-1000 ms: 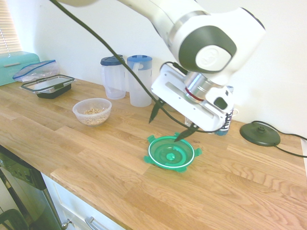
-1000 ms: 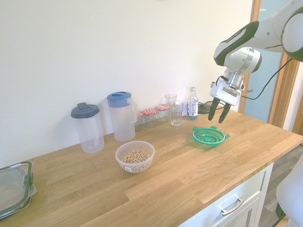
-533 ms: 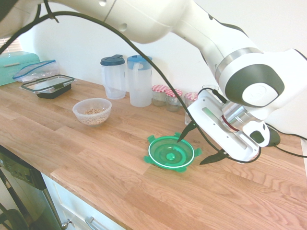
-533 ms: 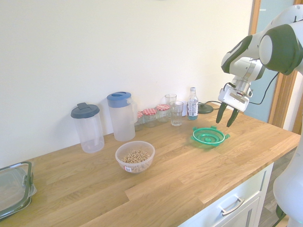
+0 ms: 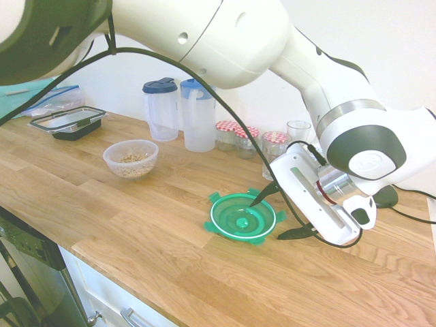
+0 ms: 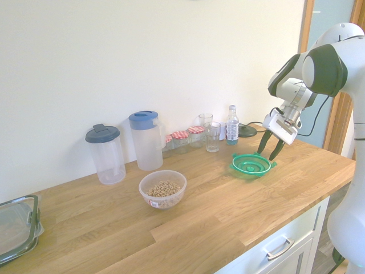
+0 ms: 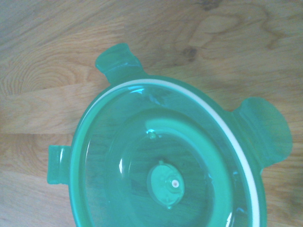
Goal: Cover the lid of food container
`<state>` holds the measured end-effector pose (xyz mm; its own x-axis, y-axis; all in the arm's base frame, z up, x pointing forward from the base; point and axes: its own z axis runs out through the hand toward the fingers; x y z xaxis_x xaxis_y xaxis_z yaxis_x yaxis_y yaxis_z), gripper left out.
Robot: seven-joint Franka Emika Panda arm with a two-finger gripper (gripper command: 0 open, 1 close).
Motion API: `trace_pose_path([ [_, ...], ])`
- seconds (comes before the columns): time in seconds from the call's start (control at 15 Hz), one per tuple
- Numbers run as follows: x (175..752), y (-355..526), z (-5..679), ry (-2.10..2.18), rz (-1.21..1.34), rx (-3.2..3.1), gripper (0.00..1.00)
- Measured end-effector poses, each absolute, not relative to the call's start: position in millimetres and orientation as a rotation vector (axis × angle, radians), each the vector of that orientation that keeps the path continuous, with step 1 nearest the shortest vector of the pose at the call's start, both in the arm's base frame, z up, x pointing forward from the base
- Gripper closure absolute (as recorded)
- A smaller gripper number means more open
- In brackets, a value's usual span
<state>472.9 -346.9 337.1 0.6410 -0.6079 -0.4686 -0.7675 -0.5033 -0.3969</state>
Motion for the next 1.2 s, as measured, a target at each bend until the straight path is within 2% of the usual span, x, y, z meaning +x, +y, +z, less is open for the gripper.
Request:
trace_pose_path([
  [0.67, 485.4, -322.1, 314.4, 1.018, 0.404, -2.227, 0.00],
  [0.73, 485.2, -321.5, 314.2, 1.017, 0.406, -2.223, 1.00],
  [1.2, 483.9, -320.3, 312.0, 1.017, 0.415, -2.216, 1.00],
])
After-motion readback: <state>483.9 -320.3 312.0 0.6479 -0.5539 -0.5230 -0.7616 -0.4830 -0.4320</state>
